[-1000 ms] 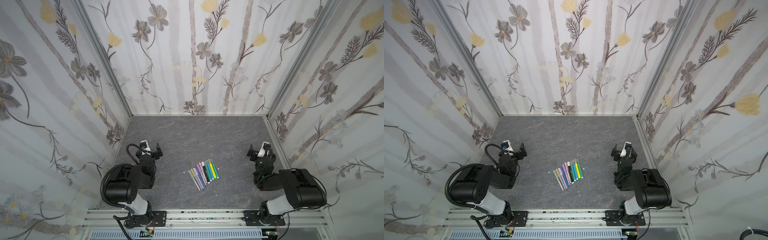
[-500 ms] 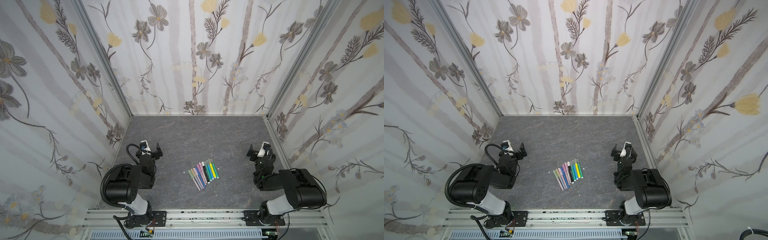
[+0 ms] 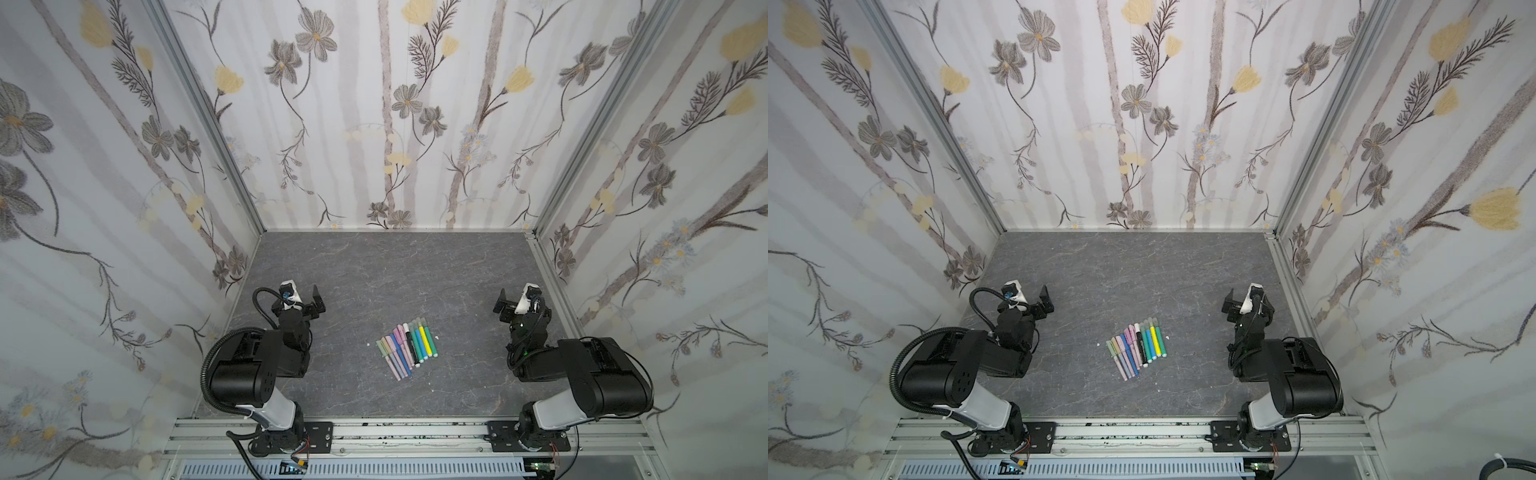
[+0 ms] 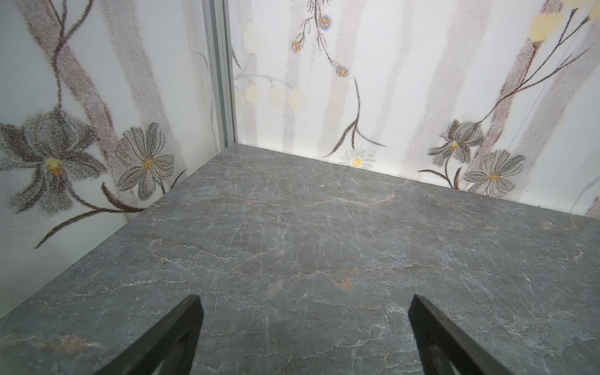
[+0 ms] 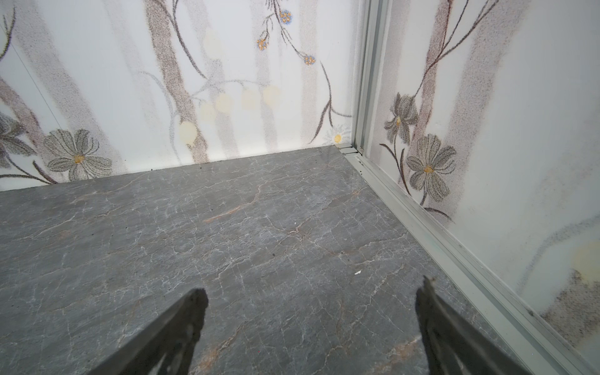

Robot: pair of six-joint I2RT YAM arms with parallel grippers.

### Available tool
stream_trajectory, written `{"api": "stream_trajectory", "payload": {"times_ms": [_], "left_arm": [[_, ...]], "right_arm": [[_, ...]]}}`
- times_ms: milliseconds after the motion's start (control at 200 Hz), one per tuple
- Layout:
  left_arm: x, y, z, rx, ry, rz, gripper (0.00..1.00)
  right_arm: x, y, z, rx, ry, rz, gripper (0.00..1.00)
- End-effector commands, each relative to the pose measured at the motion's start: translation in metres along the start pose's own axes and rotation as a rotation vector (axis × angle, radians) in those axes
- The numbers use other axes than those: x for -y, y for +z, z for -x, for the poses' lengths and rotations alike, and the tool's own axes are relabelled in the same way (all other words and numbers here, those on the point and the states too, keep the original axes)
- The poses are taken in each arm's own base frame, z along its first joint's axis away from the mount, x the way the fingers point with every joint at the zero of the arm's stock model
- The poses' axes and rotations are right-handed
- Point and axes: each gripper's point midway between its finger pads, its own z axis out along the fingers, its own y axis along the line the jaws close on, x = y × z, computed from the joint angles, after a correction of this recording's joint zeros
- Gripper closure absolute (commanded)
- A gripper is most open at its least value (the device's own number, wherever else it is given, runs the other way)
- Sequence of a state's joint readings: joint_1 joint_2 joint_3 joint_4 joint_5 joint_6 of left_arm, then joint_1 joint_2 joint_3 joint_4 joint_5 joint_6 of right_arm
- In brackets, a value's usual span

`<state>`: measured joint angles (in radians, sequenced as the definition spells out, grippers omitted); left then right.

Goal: Open the pen caps

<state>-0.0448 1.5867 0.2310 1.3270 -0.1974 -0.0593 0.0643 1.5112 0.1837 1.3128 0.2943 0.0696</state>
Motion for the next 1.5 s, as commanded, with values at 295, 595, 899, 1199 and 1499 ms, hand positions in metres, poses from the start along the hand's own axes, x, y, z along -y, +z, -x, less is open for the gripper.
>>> {"api": "stream_trajectory", "payload": {"times_ms": [295,595,899,1199,1499], "left_arm": [[-0.002,0.0,0.01,0.037,-0.014,0.022,0.0],[-0.028,-0.003,0.059,0.018,-0.222,0.227,0.0],[0.01,-0.011,0.052,-0.226,-0.412,0.067,0.0],[0.007,-0.034,0.0,-0.482,-0.362,0.106,0.0],[0.018,-0.031,-0.027,-0.575,-0.407,0.074,0.0]], "right_arm": [[0.0,-0.006,0.025,0.037,-0.014,-0.014,0.0],[-0.014,-0.003,0.082,-0.125,0.36,0.061,0.0],[-0.088,-0.026,0.041,-0.493,0.091,0.205,0.0],[-0.143,-0.082,-0.011,-0.736,-0.112,0.324,0.16],[-0.179,-0.097,-0.037,-0.84,-0.184,0.4,0.31]]}}
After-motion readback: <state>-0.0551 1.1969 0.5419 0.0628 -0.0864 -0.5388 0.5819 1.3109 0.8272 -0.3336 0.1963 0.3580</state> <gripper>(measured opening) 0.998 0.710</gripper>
